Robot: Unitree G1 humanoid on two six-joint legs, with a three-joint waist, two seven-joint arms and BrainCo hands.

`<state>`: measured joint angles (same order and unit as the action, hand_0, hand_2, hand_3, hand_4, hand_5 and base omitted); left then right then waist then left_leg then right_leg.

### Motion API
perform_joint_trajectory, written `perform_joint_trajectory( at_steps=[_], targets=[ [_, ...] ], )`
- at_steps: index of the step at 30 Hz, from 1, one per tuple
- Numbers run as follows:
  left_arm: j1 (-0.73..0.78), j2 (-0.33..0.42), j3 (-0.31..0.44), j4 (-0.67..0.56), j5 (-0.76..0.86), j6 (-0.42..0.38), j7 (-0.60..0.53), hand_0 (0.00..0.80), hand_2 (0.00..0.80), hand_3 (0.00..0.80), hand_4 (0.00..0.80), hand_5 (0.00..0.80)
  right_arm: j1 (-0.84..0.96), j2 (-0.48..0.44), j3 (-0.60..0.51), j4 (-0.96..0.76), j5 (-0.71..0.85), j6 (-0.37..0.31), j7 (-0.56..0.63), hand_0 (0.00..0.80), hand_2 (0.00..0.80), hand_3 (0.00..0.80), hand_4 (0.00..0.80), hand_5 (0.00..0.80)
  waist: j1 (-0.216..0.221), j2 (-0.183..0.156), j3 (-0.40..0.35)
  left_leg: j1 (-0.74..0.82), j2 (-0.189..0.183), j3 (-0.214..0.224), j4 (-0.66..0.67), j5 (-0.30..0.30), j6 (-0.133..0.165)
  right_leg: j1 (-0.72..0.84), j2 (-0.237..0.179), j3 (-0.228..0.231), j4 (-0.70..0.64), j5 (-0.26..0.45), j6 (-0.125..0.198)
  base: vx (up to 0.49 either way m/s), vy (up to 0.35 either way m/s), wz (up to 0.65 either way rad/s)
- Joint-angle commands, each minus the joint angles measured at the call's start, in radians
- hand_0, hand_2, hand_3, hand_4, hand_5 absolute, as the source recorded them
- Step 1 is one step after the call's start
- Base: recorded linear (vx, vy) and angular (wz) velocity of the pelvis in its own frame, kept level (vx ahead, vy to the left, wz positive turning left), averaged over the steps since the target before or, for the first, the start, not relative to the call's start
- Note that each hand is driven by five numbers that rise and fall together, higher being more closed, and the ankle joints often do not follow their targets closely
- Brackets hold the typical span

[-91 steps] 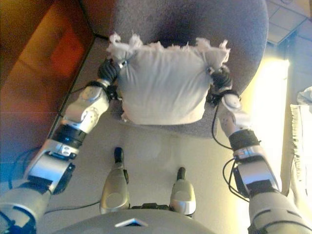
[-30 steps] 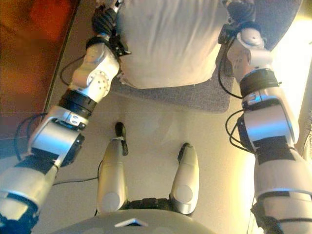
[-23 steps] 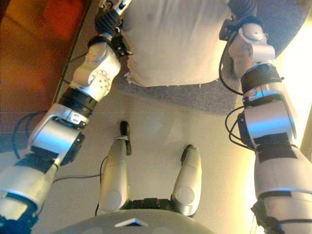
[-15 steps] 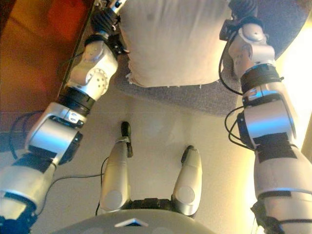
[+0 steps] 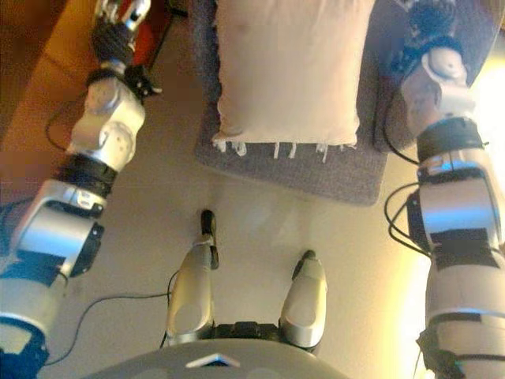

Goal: Pick up the cushion and take it to the sofa

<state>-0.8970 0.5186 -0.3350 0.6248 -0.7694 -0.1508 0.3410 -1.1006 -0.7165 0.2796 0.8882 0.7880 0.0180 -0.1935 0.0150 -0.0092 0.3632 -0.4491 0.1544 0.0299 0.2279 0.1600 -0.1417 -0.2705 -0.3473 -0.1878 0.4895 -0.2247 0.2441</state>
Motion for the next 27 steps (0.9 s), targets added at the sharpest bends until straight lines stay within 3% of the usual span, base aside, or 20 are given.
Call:
perform_joint_trajectory(
  at_steps=[1, 10, 16, 23, 27],
  targets=[
    [0.099, 0.018, 0.027, -0.065, 0.082, -0.084, -0.058, 0.000, 0.000, 0.000, 0.000, 0.000, 0.146, -0.002, -0.039, -0.113, -0.021, -0.088, -0.048, 0.000, 0.000, 0.000, 0.000, 0.000, 0.000, -0.030, -0.145, 0.072, 0.073, 0.041, 0.080, -0.155, -0.044, -0.048, 0.014, -0.013, -0.202, 0.223, -0.034, 0.063, 0.004, 0.00],
    [0.429, -0.053, 0.155, -0.366, 0.126, -0.012, -0.108, 0.000, 0.000, 0.000, 0.000, 0.000, 0.581, 0.115, -0.202, -0.500, -0.142, -0.143, -0.052, 0.000, 0.000, 0.000, 0.000, 0.000, -0.016, -0.029, -0.238, 0.305, 0.051, 0.126, -0.094, -0.143, -0.017, 0.178, 0.037, -0.024, -0.398, 0.279, -0.005, 0.157, 0.008, -0.08],
    [0.606, -0.105, 0.208, -0.504, 0.115, 0.013, -0.197, 0.000, 0.000, 0.000, 0.000, 0.000, 0.825, 0.209, -0.276, -0.685, -0.135, -0.172, 0.050, 0.000, 0.000, 0.000, 0.000, 0.000, -0.031, -0.025, -0.274, 0.382, 0.052, 0.175, -0.138, -0.146, -0.004, 0.244, 0.034, -0.023, -0.449, 0.298, 0.009, 0.071, 0.022, -0.08],
    [0.758, -0.147, 0.203, -0.573, 0.025, 0.057, -0.315, 0.000, 0.000, 0.000, 0.000, 0.000, 1.023, 0.356, -0.238, -0.741, -0.012, -0.201, 0.173, 0.000, 0.000, 0.000, 0.000, 0.000, -0.046, -0.020, -0.290, 0.434, 0.053, 0.218, -0.179, -0.139, 0.009, 0.271, 0.045, -0.015, -0.491, 0.320, 0.010, -0.016, 0.019, -0.10],
    [0.870, -0.157, 0.143, -0.604, -0.026, 0.077, -0.430, 0.000, 0.000, 0.000, 0.000, 0.000, 1.104, 0.436, -0.155, -0.759, 0.059, -0.181, 0.222, 0.000, 0.000, 0.000, 0.000, 0.000, -0.049, -0.021, -0.282, 0.450, 0.047, 0.232, -0.195, -0.141, 0.016, 0.263, 0.051, -0.010, -0.510, 0.338, 0.012, -0.070, 0.005, -0.10]
  ],
)
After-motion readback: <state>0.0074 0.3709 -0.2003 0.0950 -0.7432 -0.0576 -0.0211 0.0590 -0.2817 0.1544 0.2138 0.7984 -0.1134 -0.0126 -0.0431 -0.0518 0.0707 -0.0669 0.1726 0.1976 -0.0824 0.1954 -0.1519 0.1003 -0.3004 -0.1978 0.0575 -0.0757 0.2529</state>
